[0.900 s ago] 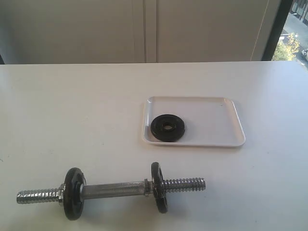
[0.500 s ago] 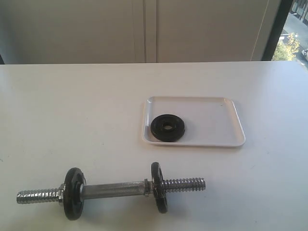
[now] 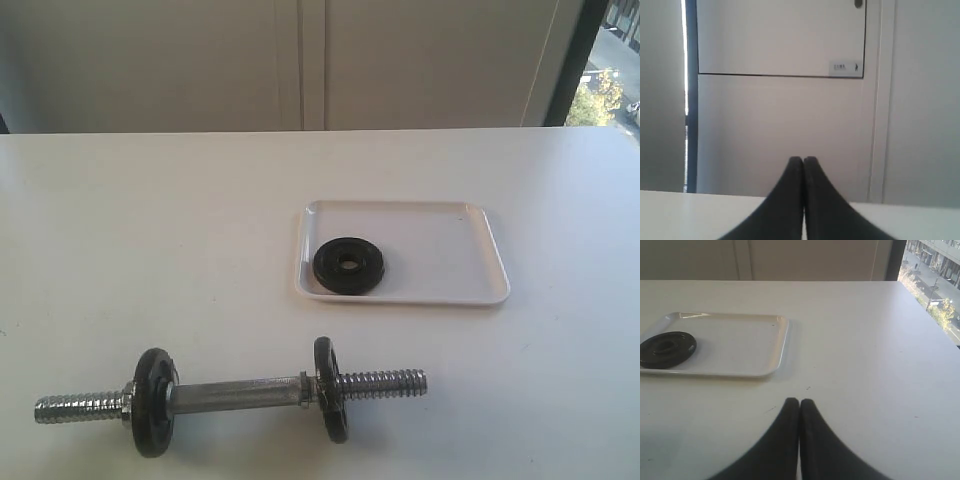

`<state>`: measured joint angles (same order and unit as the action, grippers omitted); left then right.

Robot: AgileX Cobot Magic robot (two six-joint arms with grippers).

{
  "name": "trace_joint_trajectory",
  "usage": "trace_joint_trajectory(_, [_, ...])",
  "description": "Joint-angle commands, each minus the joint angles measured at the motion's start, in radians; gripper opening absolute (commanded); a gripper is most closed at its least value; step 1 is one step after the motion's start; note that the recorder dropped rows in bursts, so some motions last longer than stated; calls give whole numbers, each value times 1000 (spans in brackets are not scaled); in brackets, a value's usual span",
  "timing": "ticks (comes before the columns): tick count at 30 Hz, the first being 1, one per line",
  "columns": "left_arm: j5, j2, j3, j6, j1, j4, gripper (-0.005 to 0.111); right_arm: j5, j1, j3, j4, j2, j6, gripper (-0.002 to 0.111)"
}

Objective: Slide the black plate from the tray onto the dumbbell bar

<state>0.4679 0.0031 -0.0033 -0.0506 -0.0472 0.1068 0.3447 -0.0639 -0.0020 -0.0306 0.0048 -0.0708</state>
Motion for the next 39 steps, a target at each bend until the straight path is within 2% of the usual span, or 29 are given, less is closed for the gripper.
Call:
trace_joint_trajectory(1, [61,63,-44,-203,3,47,0,-9,3,2,-3,-5,-5,0])
trace_joint_trajectory(4, [61,201,-170,-241,3,-93,0,-9,3,2,-3,-5,-5,0])
trace_joint_trajectory(6, [12,338,-288,-287,3,-295,0,-9,3,2,-3,-5,-5,0])
trace_joint_trajectory(9, [-293,542,-485,-437,-10,-580,0,-9,3,2,-3,-5,-5,0])
trace_joint_trajectory(13, [-501,684,-580,-443,-87,-674,0,-9,4,2,-5,-5,-5,0])
trace_joint_trajectory(17, [-682,815,-639,-394,-189,-670,0,-9,1,2,-5,-5,-5,0])
trace_joint_trajectory(19, [-776,873,-672,-295,-243,-570,0,-10,1,2,-6,-5,-2,0])
trace_joint_trajectory(21, [-838,930,-709,-81,-297,-387,0,-17,1,2,-6,-5,4,0])
trace_joint_trajectory(23, [-911,984,-756,222,-335,-107,0,-29,1,2,-6,-5,4,0])
trace_joint_trajectory(26, [-1051,1059,-838,646,-357,256,0,-48,1,2,-6,-5,4,0])
trace_joint_trajectory(28, [-1162,1107,-883,835,-361,436,0,-48,1,2,-6,-5,4,0])
trace_joint_trajectory(30, [-1257,1163,-924,953,-365,567,0,-48,1,2,-6,-5,4,0])
trace_joint_trajectory(32, [-1343,1223,-960,1018,-365,637,0,-50,1,2,-6,-5,4,0])
trace_joint_trajectory(35, [-1390,1299,-1000,1049,-376,643,0,-96,1,2,-6,-5,4,0])
trace_joint_trajectory(39, [-1379,1386,-1054,1051,-458,578,0,-244,1,2,-4,-5,4,0])
